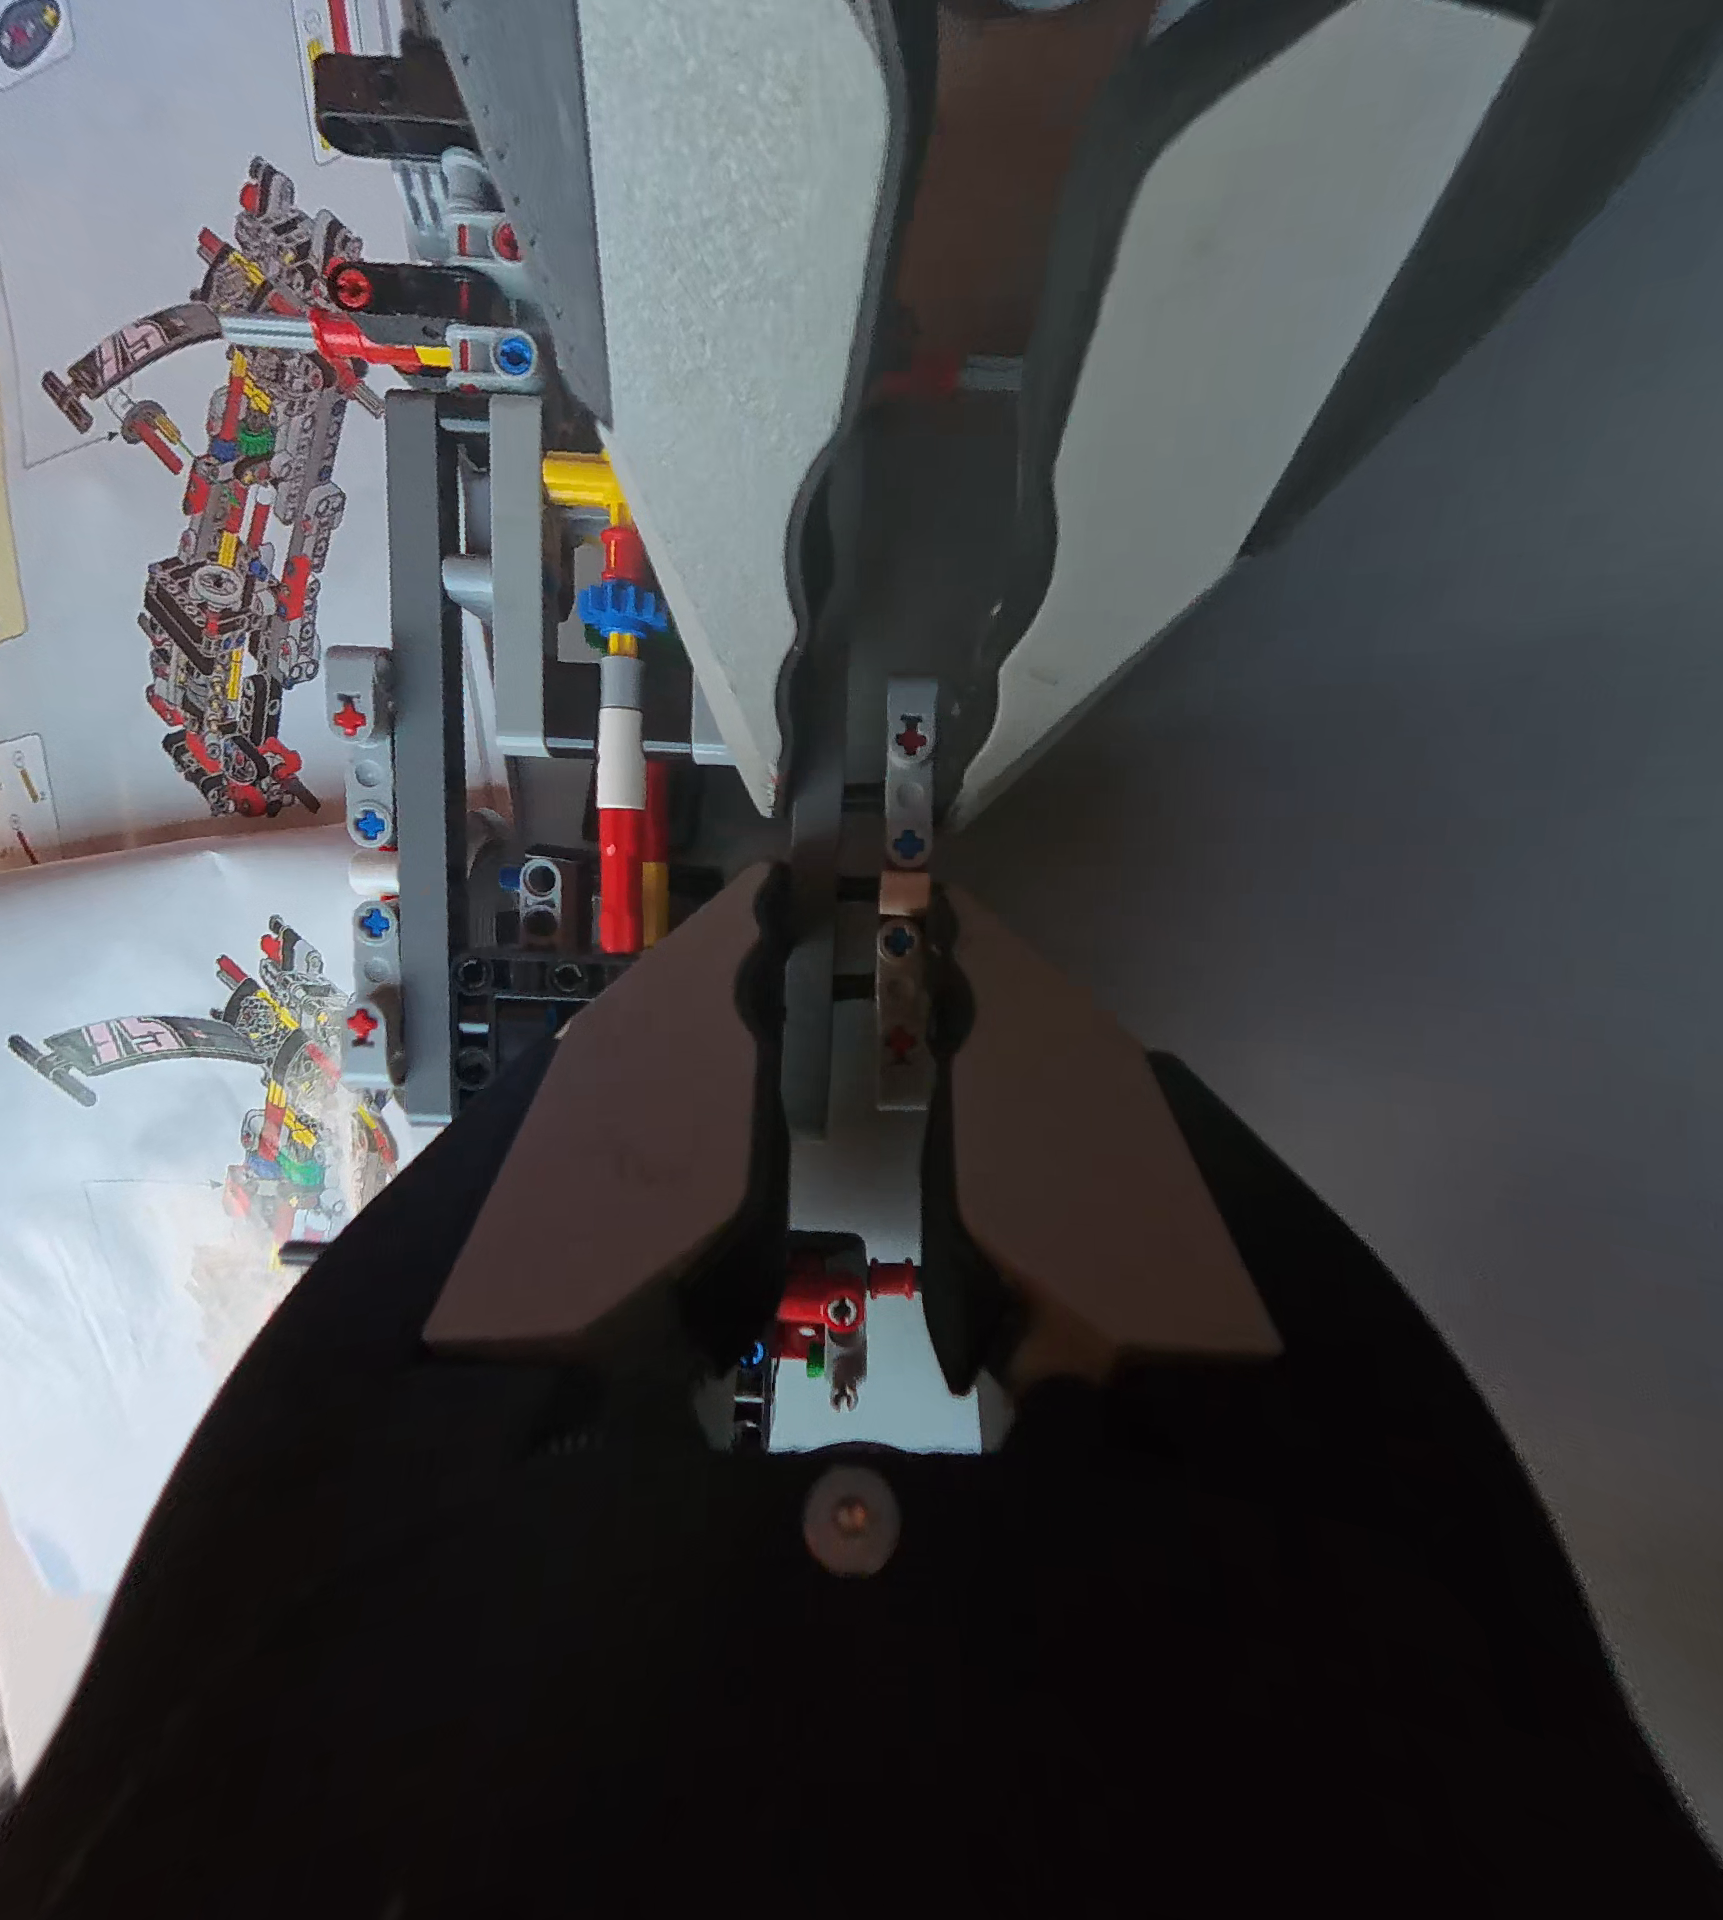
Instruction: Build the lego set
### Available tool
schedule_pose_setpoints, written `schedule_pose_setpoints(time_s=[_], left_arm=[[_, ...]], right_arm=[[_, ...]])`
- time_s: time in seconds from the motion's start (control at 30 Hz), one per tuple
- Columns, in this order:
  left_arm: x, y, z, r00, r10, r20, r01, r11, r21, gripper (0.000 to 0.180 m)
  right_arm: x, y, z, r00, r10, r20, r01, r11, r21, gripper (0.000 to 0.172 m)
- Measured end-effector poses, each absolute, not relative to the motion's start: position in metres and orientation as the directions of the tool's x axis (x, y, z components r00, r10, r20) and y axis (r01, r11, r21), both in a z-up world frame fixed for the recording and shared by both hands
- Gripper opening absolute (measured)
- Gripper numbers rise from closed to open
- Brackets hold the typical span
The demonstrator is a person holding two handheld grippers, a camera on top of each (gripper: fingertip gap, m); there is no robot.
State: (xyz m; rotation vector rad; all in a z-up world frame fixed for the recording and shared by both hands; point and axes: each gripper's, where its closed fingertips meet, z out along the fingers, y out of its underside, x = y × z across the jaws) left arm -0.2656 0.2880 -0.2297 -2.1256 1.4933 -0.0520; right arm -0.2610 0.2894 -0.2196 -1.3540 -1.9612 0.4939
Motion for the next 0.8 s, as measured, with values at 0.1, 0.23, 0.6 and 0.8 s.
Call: schedule_pose_setpoints(time_s=[0.1,0.23,0.6,0.8], left_arm=[[-0.264,0.286,-0.229,0.406,-0.88,-0.247,-0.855,-0.271,-0.442,0.022],[-0.263,0.285,-0.228,0.419,-0.883,-0.212,-0.836,-0.285,-0.469,0.021],[-0.263,0.282,-0.229,0.418,-0.887,-0.196,-0.836,-0.291,-0.465,0.021],[-0.261,0.274,-0.227,0.445,-0.877,-0.18,-0.827,-0.326,-0.457,0.027]], right_arm=[[-0.26,0.288,-0.219,-0.234,0.904,0.357,0.661,0.418,-0.623,0.023],[-0.261,0.286,-0.219,-0.301,0.867,0.397,0.631,0.493,-0.599,0.023],[-0.26,0.284,-0.22,-0.312,0.862,0.399,0.633,0.502,-0.59,0.022],[-0.259,0.279,-0.219,-0.354,0.874,0.334,0.582,0.485,-0.653,0.022]])
